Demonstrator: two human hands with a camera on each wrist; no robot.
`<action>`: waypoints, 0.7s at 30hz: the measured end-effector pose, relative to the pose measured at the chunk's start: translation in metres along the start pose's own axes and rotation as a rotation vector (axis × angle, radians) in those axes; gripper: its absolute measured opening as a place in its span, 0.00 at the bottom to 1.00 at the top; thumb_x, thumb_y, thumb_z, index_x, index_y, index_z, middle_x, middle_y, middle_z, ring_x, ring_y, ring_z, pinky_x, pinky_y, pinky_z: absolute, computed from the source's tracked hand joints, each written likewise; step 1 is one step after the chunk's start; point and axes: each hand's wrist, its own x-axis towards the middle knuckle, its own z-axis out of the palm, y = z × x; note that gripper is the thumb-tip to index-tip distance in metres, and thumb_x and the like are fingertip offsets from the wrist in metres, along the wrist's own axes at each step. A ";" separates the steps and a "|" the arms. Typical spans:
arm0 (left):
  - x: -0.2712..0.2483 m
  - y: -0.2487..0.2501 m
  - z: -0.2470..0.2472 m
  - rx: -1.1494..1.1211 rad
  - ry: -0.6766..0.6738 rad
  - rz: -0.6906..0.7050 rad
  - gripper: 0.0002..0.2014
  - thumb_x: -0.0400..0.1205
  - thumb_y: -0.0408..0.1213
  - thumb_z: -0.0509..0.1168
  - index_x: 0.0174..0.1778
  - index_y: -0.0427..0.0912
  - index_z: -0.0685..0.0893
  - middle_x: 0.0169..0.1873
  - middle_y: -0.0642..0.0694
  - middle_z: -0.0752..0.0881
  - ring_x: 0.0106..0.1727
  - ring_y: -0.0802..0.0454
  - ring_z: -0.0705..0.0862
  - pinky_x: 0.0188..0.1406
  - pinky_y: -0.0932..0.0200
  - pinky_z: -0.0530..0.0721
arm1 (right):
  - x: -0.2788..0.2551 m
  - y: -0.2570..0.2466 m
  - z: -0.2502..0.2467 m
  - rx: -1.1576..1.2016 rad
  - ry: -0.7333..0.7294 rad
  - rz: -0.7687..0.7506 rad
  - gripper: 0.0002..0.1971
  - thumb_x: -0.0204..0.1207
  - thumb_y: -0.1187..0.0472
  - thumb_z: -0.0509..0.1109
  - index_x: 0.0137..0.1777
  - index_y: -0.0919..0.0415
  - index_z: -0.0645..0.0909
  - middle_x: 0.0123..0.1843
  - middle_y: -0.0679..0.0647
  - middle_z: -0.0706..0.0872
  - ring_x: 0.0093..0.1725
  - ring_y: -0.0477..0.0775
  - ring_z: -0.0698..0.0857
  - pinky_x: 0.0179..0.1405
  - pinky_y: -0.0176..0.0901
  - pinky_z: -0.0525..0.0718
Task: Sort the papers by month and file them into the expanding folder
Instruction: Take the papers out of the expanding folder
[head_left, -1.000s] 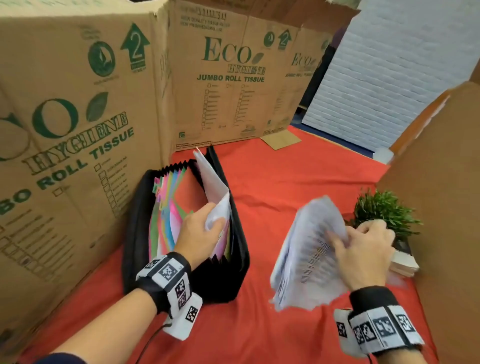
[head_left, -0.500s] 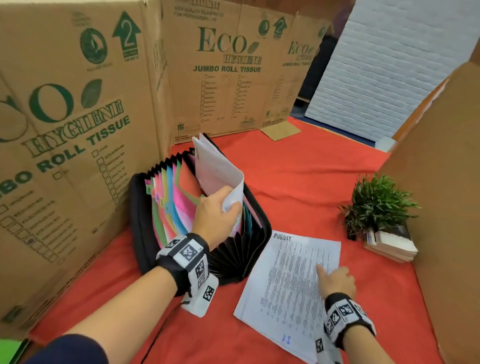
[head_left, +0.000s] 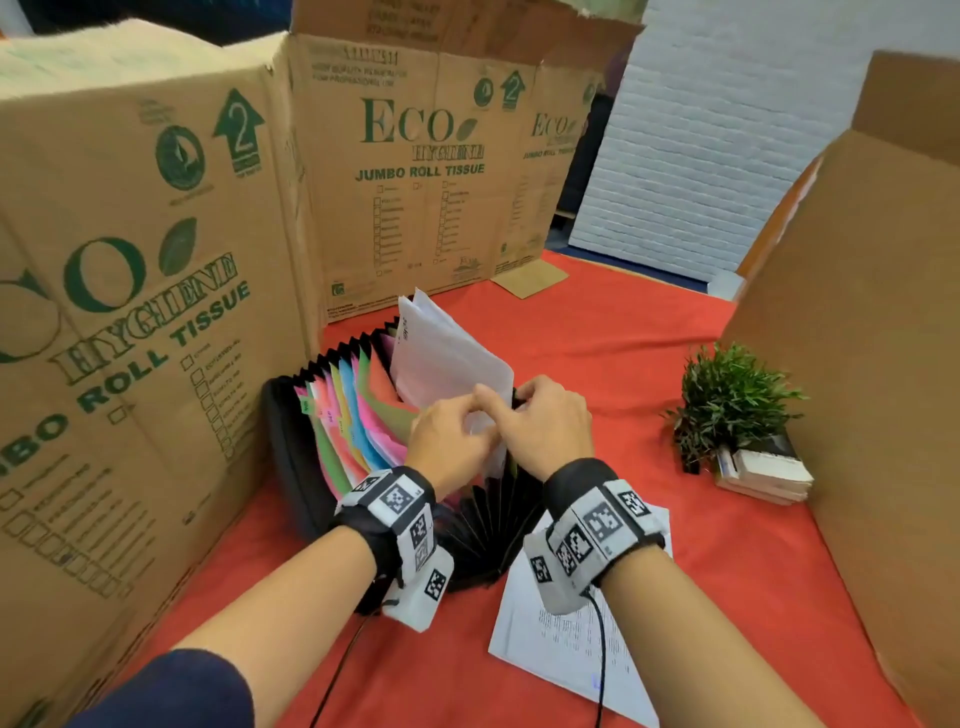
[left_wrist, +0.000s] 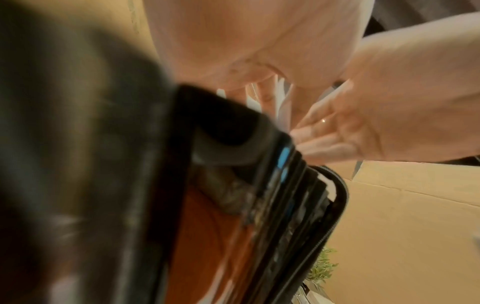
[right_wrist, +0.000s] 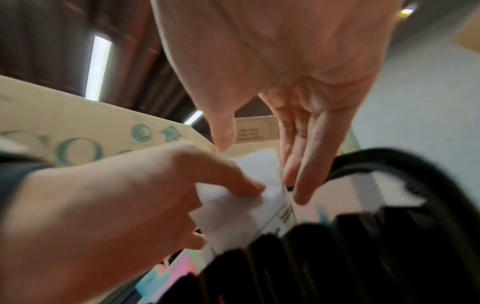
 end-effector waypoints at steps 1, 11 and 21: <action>0.001 -0.004 0.000 0.028 -0.018 0.013 0.09 0.72 0.55 0.61 0.40 0.62 0.85 0.28 0.54 0.85 0.34 0.43 0.81 0.35 0.52 0.80 | 0.005 0.001 0.001 -0.009 -0.027 0.041 0.31 0.69 0.30 0.67 0.47 0.62 0.82 0.48 0.59 0.88 0.53 0.64 0.83 0.50 0.50 0.80; 0.005 -0.024 -0.054 -0.081 0.166 -0.035 0.03 0.75 0.38 0.72 0.42 0.49 0.90 0.51 0.57 0.89 0.57 0.58 0.86 0.65 0.47 0.82 | 0.038 0.012 0.008 -0.240 -0.136 0.138 0.12 0.75 0.63 0.64 0.55 0.60 0.85 0.54 0.65 0.86 0.56 0.68 0.83 0.52 0.50 0.81; 0.002 -0.088 -0.099 0.282 0.215 -0.776 0.53 0.73 0.64 0.70 0.77 0.26 0.55 0.70 0.29 0.74 0.69 0.31 0.76 0.62 0.42 0.77 | 0.039 0.025 0.014 -0.355 -0.069 -0.024 0.11 0.80 0.68 0.58 0.61 0.65 0.74 0.53 0.73 0.82 0.53 0.75 0.81 0.41 0.52 0.69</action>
